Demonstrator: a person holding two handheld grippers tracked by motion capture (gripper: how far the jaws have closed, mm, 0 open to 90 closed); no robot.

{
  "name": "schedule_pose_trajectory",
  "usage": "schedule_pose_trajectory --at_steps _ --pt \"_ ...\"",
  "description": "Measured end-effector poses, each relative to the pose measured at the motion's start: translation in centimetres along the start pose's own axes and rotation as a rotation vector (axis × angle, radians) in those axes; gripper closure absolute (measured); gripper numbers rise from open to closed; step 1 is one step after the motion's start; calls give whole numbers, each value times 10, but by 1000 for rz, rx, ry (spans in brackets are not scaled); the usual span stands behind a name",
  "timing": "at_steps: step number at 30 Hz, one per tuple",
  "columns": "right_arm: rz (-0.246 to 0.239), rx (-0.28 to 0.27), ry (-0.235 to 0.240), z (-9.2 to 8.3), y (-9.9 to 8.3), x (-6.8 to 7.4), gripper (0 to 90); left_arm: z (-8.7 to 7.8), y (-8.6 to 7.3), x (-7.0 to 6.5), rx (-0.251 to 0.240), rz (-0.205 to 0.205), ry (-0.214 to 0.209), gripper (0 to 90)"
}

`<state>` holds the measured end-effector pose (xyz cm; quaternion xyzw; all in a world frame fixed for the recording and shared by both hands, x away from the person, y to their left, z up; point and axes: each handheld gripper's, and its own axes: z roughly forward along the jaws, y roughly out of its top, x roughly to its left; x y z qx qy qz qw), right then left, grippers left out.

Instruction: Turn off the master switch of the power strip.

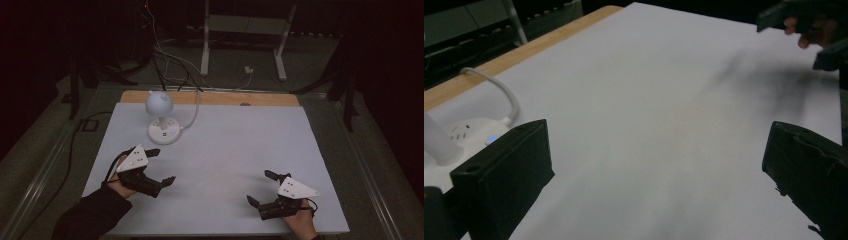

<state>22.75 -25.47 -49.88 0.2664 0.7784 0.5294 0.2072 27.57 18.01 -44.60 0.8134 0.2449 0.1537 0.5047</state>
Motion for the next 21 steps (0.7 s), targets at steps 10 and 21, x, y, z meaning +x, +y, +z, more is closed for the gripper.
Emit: schedule_pose_trajectory --at_steps 10,21 --pt "7 0 3 0 -1 -1 0 13 9 17 5 -36 49 2" --pt "16 -3 7 0 0 -1 0 33 20 36 -25 -80 127 2"
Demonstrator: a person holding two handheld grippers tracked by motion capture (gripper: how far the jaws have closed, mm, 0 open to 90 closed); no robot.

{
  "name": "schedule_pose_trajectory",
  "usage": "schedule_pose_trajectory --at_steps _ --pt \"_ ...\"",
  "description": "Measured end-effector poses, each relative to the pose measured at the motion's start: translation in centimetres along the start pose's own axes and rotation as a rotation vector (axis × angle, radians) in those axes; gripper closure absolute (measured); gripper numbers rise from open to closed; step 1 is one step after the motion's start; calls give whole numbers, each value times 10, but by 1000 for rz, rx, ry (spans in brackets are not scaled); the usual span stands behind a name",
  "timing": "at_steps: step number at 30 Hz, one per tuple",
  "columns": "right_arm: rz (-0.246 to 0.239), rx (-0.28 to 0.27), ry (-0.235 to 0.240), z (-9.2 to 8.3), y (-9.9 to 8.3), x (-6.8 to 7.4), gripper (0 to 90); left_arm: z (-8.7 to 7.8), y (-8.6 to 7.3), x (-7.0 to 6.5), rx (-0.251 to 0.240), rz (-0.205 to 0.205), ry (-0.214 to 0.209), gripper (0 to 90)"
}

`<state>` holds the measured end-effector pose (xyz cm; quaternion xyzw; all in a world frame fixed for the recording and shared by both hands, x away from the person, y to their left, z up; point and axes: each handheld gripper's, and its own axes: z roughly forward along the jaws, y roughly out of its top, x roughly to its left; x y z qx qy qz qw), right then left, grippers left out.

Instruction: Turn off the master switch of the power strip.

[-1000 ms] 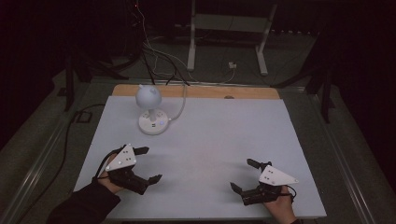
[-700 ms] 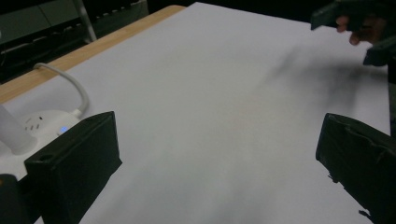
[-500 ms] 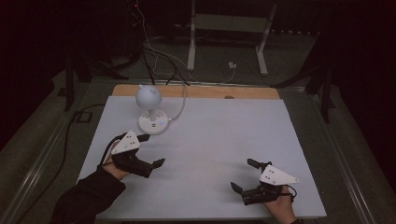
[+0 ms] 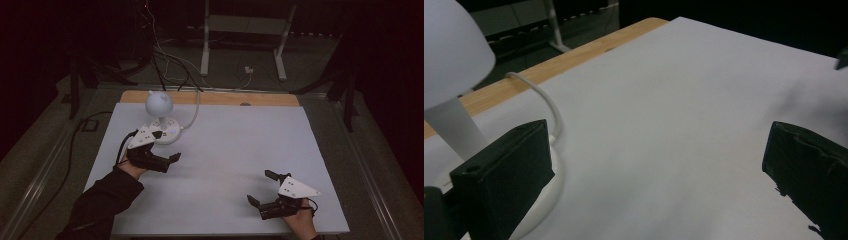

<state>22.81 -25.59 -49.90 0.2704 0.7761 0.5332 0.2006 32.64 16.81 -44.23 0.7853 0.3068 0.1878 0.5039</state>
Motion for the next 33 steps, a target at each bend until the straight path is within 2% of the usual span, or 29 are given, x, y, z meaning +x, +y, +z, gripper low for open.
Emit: schedule_pose_trajectory --at_steps 6,10,11,14,15,17,18,20,26,33 --pt "-1 -7 0 -1 0 0 0 12 3 7 -8 -14 56 3" --pt "3 -9 1 -1 0 -1 0 19 4 13 0 -54 62 2" --pt "3 -9 1 -1 0 -1 0 21 4 15 14 -57 65 2" --pt "5 -8 2 -1 0 -1 0 29 4 17 36 -62 95 2" --pt "6 -7 1 -1 0 -1 0 31 4 18 43 -66 91 3" --pt "7 -8 2 -1 0 -1 0 35 3 20 40 -56 118 3" --pt "7 -9 1 -1 0 -1 0 37 3 22 40 -64 106 3" --pt "9 -10 3 -2 0 -1 0 40 2 24 47 -55 118 7" --pt "12 -15 -1 -2 0 -2 0 49 -3 30 70 -65 137 75" --pt "14 -17 -2 -3 0 -2 0 57 -8 37 83 -69 168 213"
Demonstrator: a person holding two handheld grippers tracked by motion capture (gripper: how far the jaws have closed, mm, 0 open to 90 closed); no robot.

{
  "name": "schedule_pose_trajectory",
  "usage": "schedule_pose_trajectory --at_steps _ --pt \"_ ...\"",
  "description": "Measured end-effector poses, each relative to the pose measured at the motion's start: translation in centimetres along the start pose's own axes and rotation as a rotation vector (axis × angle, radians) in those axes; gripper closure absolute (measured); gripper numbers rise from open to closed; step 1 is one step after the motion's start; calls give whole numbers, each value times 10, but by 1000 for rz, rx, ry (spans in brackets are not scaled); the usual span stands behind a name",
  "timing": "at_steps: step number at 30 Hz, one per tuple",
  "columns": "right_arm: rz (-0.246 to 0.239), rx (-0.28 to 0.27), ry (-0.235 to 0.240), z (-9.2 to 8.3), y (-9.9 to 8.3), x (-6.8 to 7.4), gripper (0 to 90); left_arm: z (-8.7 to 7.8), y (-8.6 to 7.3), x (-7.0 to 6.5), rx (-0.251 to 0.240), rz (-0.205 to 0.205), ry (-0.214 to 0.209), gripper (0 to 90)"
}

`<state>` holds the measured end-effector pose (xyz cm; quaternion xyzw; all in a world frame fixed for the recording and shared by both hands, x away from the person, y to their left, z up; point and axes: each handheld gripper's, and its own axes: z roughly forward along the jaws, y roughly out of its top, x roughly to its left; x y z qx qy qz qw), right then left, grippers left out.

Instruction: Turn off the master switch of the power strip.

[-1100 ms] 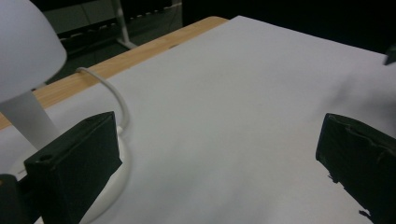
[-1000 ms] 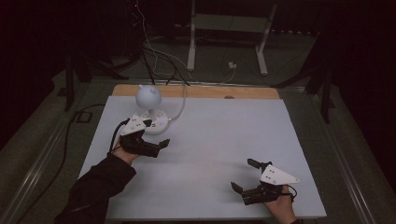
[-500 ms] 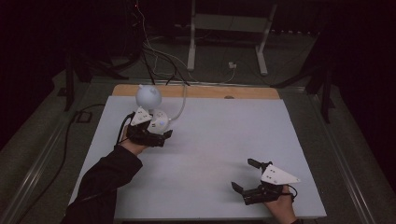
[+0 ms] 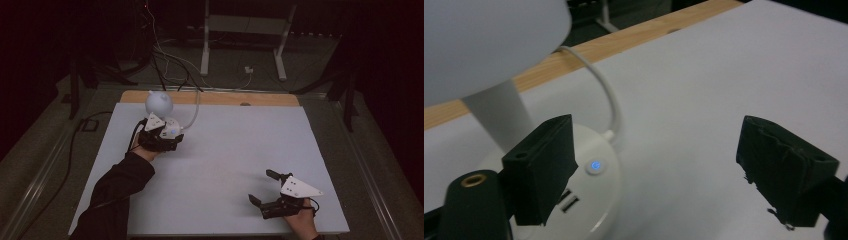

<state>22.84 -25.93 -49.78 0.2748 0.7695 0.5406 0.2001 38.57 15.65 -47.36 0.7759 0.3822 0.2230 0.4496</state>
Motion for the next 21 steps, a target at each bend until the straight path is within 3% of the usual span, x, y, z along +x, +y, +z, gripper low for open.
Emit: schedule_pose_trajectory --at_steps 8,10,15,21 --pt "4 0 3 0 0 0 0 10 -1 3 24 13 35 471" --pt "3 2 3 0 -1 -1 0 13 -1 2 21 10 74 492" --pt "5 3 4 0 -1 -1 0 17 -2 3 23 10 107 627" --pt "6 5 7 0 -1 -1 0 24 -4 4 39 9 99 767"
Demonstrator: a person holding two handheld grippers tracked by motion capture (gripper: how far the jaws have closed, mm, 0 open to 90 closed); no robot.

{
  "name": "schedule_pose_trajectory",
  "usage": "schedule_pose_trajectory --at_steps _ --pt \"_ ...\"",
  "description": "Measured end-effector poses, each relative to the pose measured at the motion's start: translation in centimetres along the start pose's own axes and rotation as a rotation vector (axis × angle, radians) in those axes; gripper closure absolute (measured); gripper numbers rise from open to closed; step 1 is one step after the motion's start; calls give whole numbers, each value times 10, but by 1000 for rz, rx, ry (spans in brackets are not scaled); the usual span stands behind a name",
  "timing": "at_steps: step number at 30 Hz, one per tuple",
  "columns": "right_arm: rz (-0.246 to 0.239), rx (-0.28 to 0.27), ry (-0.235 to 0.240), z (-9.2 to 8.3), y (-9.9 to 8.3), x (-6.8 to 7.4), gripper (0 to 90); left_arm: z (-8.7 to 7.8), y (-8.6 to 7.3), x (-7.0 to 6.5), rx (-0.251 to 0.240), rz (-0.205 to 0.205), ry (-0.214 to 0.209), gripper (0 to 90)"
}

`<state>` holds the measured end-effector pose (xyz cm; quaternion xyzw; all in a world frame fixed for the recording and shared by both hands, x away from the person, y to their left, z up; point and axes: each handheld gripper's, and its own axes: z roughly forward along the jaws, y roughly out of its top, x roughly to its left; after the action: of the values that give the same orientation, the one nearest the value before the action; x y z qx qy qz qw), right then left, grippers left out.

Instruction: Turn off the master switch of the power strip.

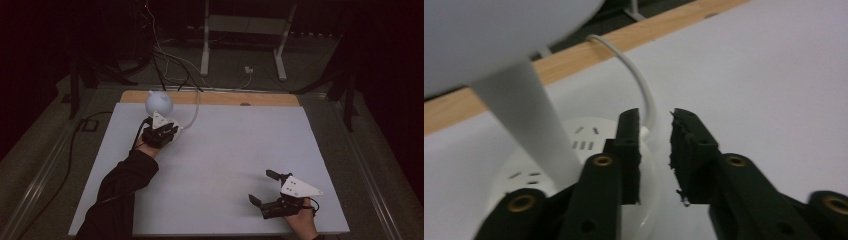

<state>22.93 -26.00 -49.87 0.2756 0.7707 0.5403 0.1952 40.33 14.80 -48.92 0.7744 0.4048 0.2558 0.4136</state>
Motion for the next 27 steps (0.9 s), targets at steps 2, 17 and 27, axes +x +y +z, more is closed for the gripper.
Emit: schedule_pose_trajectory --at_steps 2,17,27 --pt "0 2 0 0 0 0 0 3 -1 0 17 -4 4 799" --pt "-1 10 4 0 0 0 0 20 -7 2 46 74 54 900" --pt "-3 9 4 0 0 0 0 27 -10 -4 80 150 116 900"
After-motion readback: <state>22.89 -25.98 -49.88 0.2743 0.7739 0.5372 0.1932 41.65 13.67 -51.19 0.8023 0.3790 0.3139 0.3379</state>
